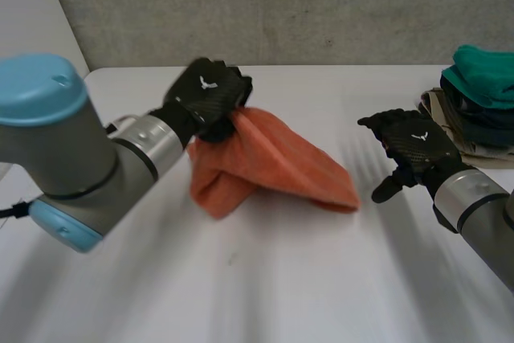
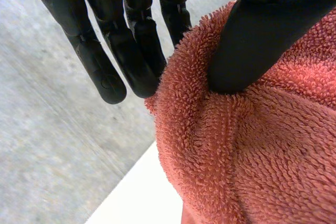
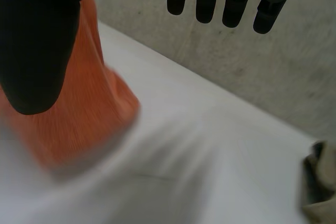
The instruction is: Fold the laundry.
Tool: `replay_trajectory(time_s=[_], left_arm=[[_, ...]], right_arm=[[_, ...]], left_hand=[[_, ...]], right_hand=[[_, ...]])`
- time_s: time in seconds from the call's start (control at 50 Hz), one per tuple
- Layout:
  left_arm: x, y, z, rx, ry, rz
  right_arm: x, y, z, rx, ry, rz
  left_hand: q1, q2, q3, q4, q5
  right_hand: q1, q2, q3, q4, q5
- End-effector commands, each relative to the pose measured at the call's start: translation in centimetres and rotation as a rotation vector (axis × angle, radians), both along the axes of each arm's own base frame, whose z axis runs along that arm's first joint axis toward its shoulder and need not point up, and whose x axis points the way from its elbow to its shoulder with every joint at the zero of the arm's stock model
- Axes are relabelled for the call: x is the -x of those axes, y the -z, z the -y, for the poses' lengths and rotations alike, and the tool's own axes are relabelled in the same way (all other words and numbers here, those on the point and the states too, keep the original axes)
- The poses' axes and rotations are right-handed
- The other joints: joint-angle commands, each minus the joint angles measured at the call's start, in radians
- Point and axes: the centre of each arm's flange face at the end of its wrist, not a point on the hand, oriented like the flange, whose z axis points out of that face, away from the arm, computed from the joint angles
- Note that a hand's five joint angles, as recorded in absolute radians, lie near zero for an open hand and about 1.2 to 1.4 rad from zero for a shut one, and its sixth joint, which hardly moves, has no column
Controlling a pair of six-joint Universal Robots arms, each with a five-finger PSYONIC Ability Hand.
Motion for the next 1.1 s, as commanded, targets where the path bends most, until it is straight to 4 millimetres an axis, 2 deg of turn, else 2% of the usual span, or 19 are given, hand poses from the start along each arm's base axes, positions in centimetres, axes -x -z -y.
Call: replay_trajectory(time_s=[0.02, 0.04, 0.06, 0.08, 0.14, 0.16, 0.24, 0.28, 0.32, 0.36, 0.42, 0.5, 0.56, 0.6, 0.7, 0.78, 0.92, 0.98, 1.1], left_arm=[[1.9, 2.8, -2.4, -0.078, 0.039, 0.044], [2.1, 3.1, -2.7, -0.085, 0.045, 0.049], [2.3, 3.9, -3.3, -0.109, 0.060, 0.066], [2.3, 4.4, -3.6, -0.122, 0.065, 0.078], [2.1, 5.3, -4.4, -0.162, 0.065, 0.109], [2.0, 5.2, -4.5, -0.168, 0.063, 0.110], [1.3, 5.0, -4.9, -0.206, 0.044, 0.130], [0.8, 4.1, -4.9, -0.203, 0.024, 0.128], [-0.7, 2.6, -4.3, -0.198, -0.027, 0.115], [-2.2, 2.0, -3.7, -0.207, -0.070, 0.107], [-3.4, 1.9, -3.3, -0.214, -0.101, 0.104], [-4.5, 2.3, -3.0, -0.233, -0.130, 0.113], [-5.5, 2.9, -2.3, -0.251, -0.160, 0.121], [-6.0, 3.5, -1.9, -0.269, -0.155, 0.127], [-5.5, 4.1, -1.9, -0.302, -0.016, 0.106], [-4.8, 5.6, -2.0, -0.351, 0.085, 0.104], [-4.2, 7.3, -0.2, -0.320, 0.057, 0.121], [-4.0, 8.0, 0.8, -0.298, 0.024, 0.144], [-4.0, 8.3, 1.6, -0.276, 0.006, 0.168]], right_arm=[[-1.5, 1.6, -0.3, -0.288, -0.002, 0.195], [-2.1, 2.2, -0.8, -0.324, -0.018, 0.200], [-2.3, 2.3, -0.9, -0.331, -0.022, 0.197], [-2.5, 2.6, -1.1, -0.339, -0.025, 0.191], [-2.9, 2.8, -1.4, -0.329, -0.039, 0.172], [-2.9, 2.8, -1.4, -0.323, -0.040, 0.166], [-2.5, 2.2, -1.0, -0.264, -0.048, 0.106], [-2.2, 1.5, -0.9, -0.207, -0.065, 0.042], [-2.2, 0.7, -1.2, -0.157, -0.084, -0.007], [-1.9, -0.4, -1.6, -0.083, -0.112, -0.084], [-1.3, -1.1, -2.0, -0.013, -0.136, -0.198], [-0.2, -0.4, -2.5, 0.003, -0.163, -0.332], [0.1, 0.2, -2.9, 0.008, -0.195, -0.391], [0.0, 0.8, -3.5, 0.025, -0.255, -0.434], [-0.5, 1.4, -3.9, 0.081, -0.362, -0.461], [-0.5, 2.5, -3.3, 0.088, -0.418, -0.442], [-1.0, 4.3, -1.9, 0.099, -0.447, -0.431], [-1.1, 5.1, -1.3, 0.106, -0.445, -0.433], [-1.2, 6.3, -0.8, 0.092, -0.454, -0.443]], left_hand=[[0.354, 0.220, 0.203, 0.196, 0.286], [0.235, 0.101, 0.084, 0.077, 0.168], [-0.168, -0.301, -0.318, -0.325, -0.235], [-0.358, -0.491, -0.508, -0.516, -0.425], [-0.778, -0.912, -0.928, -0.936, -0.845], [-0.803, -0.936, -0.953, -0.961, -0.870], [-0.803, -0.937, -0.953, -0.961, -0.870], [-0.803, -0.937, -0.953, -0.961, -0.870], [-0.800, -0.934, -0.950, -0.958, -0.867], [-0.788, -0.922, -0.939, -0.946, -0.855], [-0.782, -0.916, -0.933, -0.940, -0.850], [-0.671, -0.805, -0.821, -0.829, -0.738], [-0.492, -0.626, -0.642, -0.650, -0.559], [-0.448, -0.581, -0.598, -0.606, -0.515], [-0.477, -0.611, -0.627, -0.635, -0.544], [-0.477, -0.611, -0.627, -0.635, -0.544], [-0.436, -0.570, -0.586, -0.594, -0.503], [-0.240, -0.374, -0.390, -0.398, -0.307], [-0.142, -0.276, -0.293, -0.300, -0.210]], right_hand=[[-0.059, -0.037, -0.039, -0.040, -0.048], [-0.059, -0.037, -0.039, -0.040, -0.048], [-0.059, -0.037, -0.039, -0.040, -0.048], [-0.059, -0.037, -0.039, -0.040, -0.048], [-0.059, -0.037, -0.039, -0.040, -0.048], [-0.059, -0.037, -0.039, -0.040, -0.048], [-0.059, -0.037, -0.039, -0.040, -0.048], [-0.059, -0.037, -0.039, -0.040, -0.048], [-0.059, -0.037, -0.039, -0.040, -0.048], [-0.059, -0.037, -0.039, -0.040, -0.048], [-0.059, -0.037, -0.039, -0.040, -0.048], [0.059, 0.082, 0.079, 0.078, 0.070], [0.086, 0.108, 0.106, 0.105, 0.097], [0.139, 0.161, 0.159, 0.158, 0.150], [0.183, 0.205, 0.203, 0.202, 0.194], [0.268, 0.290, 0.288, 0.287, 0.279], [0.359, 0.381, 0.379, 0.378, 0.370], [0.374, 0.396, 0.394, 0.393, 0.385], [0.380, 0.402, 0.400, 0.399, 0.391]])
